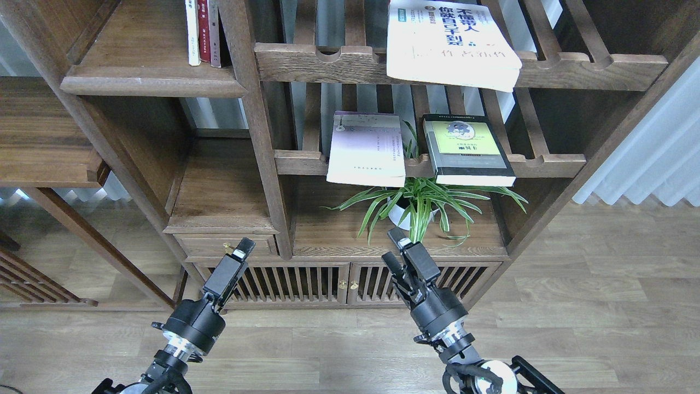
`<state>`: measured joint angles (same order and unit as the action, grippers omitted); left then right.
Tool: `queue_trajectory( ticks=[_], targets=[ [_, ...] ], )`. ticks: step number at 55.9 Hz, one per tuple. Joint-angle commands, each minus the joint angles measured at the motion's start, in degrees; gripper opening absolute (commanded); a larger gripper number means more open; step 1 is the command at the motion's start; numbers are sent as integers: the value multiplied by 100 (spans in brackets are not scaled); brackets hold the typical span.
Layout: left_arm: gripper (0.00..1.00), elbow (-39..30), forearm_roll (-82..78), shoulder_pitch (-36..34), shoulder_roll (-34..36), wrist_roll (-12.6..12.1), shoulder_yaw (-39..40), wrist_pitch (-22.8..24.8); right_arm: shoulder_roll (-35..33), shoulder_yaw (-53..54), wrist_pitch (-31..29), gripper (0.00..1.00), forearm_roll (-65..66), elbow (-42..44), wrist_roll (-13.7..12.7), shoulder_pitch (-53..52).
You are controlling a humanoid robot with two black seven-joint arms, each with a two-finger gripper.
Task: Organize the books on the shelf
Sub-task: 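Raise the right gripper toward the dark book with yellow-green label, then grasp the dark book's lower edge with the right gripper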
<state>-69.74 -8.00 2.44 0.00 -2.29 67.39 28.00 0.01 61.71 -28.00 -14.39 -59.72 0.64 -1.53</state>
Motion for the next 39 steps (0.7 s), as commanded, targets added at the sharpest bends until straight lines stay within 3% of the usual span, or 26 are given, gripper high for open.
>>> queue_trajectory(
  ticks=[1, 9, 20, 39],
  targets=[
    [100, 4, 0, 55, 0, 0, 20, 0, -1, 218, 0, 99, -108, 259, 261, -268],
    [100, 4, 9, 99, 0, 0, 55, 0, -1, 692, 0, 99, -257, 391, 516, -593],
    [100, 30, 9, 99, 0, -9, 55, 0, -1, 1159, 49, 99, -275, 470, 534, -664],
    [100, 30, 17, 90, 0, -17, 38, 0, -1, 1273, 822, 99, -284, 655, 534, -822]
  ],
)
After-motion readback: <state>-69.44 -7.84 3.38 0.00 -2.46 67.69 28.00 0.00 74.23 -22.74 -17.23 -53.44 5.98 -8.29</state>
